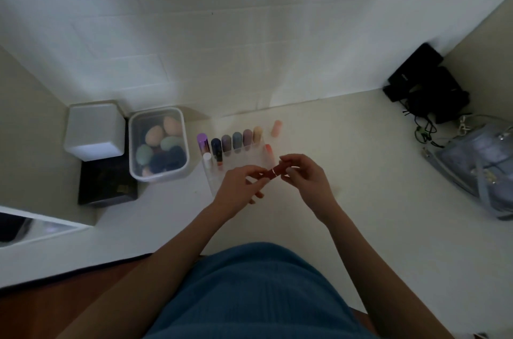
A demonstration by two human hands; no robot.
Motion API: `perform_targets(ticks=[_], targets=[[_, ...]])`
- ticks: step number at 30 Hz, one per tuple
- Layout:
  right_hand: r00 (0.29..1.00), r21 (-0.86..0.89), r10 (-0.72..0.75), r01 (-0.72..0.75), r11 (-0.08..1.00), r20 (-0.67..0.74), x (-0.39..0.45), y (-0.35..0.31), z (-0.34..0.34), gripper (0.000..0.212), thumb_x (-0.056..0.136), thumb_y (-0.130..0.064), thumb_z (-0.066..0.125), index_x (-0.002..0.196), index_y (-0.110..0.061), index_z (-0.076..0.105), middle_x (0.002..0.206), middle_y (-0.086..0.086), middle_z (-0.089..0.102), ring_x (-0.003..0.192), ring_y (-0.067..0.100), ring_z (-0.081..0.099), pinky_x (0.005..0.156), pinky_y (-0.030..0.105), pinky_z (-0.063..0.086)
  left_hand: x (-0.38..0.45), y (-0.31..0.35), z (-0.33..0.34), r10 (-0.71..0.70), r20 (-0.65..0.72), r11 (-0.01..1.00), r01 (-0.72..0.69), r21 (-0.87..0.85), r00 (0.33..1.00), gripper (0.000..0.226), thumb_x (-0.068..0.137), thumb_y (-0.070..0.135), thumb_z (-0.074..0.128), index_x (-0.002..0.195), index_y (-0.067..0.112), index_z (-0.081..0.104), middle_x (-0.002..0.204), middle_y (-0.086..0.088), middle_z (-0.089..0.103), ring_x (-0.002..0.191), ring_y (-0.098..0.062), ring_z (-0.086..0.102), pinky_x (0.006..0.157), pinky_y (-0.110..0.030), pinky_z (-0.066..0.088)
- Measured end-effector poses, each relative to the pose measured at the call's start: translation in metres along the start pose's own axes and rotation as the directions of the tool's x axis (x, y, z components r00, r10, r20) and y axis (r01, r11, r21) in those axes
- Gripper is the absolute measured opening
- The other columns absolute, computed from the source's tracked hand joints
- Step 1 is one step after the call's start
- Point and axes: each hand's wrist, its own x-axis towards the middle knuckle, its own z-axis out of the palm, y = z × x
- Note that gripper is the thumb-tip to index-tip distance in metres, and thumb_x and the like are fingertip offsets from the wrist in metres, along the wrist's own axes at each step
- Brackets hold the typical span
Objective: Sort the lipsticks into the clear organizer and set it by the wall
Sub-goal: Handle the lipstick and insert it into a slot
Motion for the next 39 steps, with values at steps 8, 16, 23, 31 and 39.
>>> perform_targets(ticks=[8, 16, 23, 31, 39], targets=[[0.886, -0.624, -0.262, -0.038, 0.780, -0.382, -0.015, 0.028, -0.027, 0.040, 0.095, -0.008, 0.049, 0.134, -0.016, 0.050, 0.143, 0.005, 0.048, 0.136, 0.019, 0.039, 0.116, 0.039, 0.026, -0.002, -0.008, -0.003, -0.042, 0.032, 0.999, 0.042, -0.018, 0.999, 0.014, 0.090, 0.022, 0.059, 0.103, 0.016, 0.062, 0.092, 0.004, 0.063, 0.064, -0.007, 0.066, 0.054, -0.013, 0.052], [0.846, -0.607, 0.121, -0.465, 0.645, -0.520, -0.029, 0.087, -0.065, 0.050, 0.100, -0.012, 0.035, 0.148, -0.010, 0.024, 0.158, 0.010, 0.019, 0.148, 0.027, 0.009, 0.120, 0.041, 0.007, 0.001, -0.007, 0.000, -0.042, 0.029, 0.999, 0.042, -0.016, 0.999, 0.015, 0.090, 0.021, 0.059, 0.102, 0.013, 0.062, 0.090, 0.003, 0.063, 0.065, -0.010, 0.066, 0.059, -0.019, 0.054], [0.815, -0.439, 0.075, -0.384, 0.812, -0.575, -0.032, 0.088, -0.060, 0.052, 0.091, 0.011, 0.032, 0.139, -0.006, 0.041, 0.153, 0.017, 0.029, 0.144, 0.027, 0.022, 0.114, 0.027, 0.015, 0.009, -0.004, 0.003, -0.055, 0.050, 0.998, 0.055, -0.011, 0.997, 0.017, 0.091, 0.023, 0.058, 0.104, 0.013, 0.060, 0.092, 0.001, 0.064, 0.066, -0.012, 0.067, 0.056, -0.017, 0.052], [0.915, -0.342, 0.028, -0.179, 0.922, -0.403, 0.013, 0.055, -0.011, 0.042, 0.094, -0.007, 0.049, 0.131, -0.026, 0.044, 0.138, 0.005, 0.050, 0.128, 0.021, 0.046, 0.106, 0.037, 0.040, 0.009, -0.006, 0.000, -0.076, 0.021, 0.996, 0.077, -0.054, 0.997, 0.007, 0.092, 0.022, 0.056, 0.098, 0.019, 0.059, 0.084, 0.007, 0.062, 0.062, -0.008, 0.066, 0.053, -0.013, 0.051], [0.991, -0.344, 0.025, -0.070, 0.936, -0.133, 0.054, 0.051, 0.035, 0.039, 0.096, -0.006, 0.042, 0.134, -0.017, 0.039, 0.140, 0.006, 0.045, 0.128, 0.020, 0.042, 0.108, 0.034, 0.034, 0.002, -0.012, -0.008, -0.110, -0.037, 0.993, 0.108, -0.056, 0.993, 0.008, 0.091, 0.025, 0.057, 0.098, 0.020, 0.060, 0.088, 0.005, 0.063, 0.062, -0.007, 0.067, 0.054, -0.013, 0.053]])
